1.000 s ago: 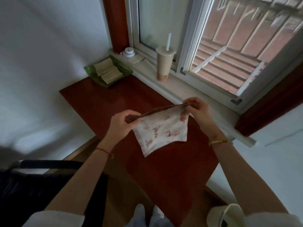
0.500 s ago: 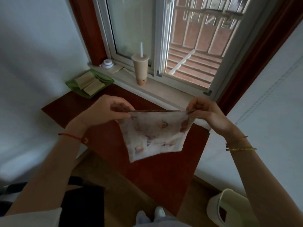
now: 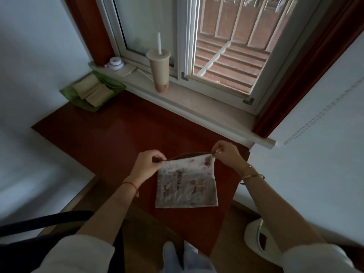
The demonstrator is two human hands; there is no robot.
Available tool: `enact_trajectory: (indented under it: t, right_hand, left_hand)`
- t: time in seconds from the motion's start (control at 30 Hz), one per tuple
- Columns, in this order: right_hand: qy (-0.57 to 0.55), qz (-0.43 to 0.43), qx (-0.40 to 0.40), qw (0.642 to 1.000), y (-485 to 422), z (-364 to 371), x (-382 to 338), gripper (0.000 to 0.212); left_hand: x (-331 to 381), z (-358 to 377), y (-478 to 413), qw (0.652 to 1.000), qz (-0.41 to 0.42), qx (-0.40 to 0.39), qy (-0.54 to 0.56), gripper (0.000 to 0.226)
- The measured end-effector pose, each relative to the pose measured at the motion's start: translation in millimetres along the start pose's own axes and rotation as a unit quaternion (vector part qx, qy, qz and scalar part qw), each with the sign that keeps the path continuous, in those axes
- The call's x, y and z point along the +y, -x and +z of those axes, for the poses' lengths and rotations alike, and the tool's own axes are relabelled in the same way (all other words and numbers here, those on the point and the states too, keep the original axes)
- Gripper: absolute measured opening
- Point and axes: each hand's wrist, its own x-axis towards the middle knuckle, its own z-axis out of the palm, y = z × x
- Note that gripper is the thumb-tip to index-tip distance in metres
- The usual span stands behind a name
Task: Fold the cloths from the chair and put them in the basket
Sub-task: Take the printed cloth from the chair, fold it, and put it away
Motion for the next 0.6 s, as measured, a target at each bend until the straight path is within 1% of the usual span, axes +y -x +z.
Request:
enact_trajectory:
  t: [0.13, 0.27, 0.33, 0.43, 0.53, 0.6]
  right_hand:
    - [0.008, 0.000, -0.032, 0.999, 19.9, 23.4, 34.7, 0.017]
    - [0.042, -0.005, -0.096, 0.995, 57.0, 45.5, 76.2, 0.011]
    - [0.066, -0.015, -0.123, 0.990, 72.7, 55.9, 91.4, 0.015]
    - [0.114, -0.036, -0.128, 0.985, 87.8, 68.1, 105.6, 0.016]
    - [0.157, -0.048, -0.142, 0.976, 93.6, 73.9, 113.3, 0.022]
    - [0.162, -0.061, -0.149, 0.974, 92.0, 75.1, 111.8, 0.018]
  left_hand:
    - [-25.1, 34.6, 31.3, 1.000, 0.026, 0.006, -0.006, 0.020]
    - [-40.5, 60.1, 69.7, 0.998, 0.037, -0.026, -0.032, 0.019]
    - [-45.5, 72.2, 84.5, 0.998, 0.030, -0.043, -0.034, 0.016]
    - [-49.3, 86.1, 96.3, 0.998, 0.001, -0.059, -0.035, 0.015]
    - [-48.5, 92.7, 101.3, 0.997, -0.015, -0.053, -0.046, 0.017]
    - [-47.3, 95.5, 104.2, 0.998, -0.023, -0.039, -0.048, 0.016]
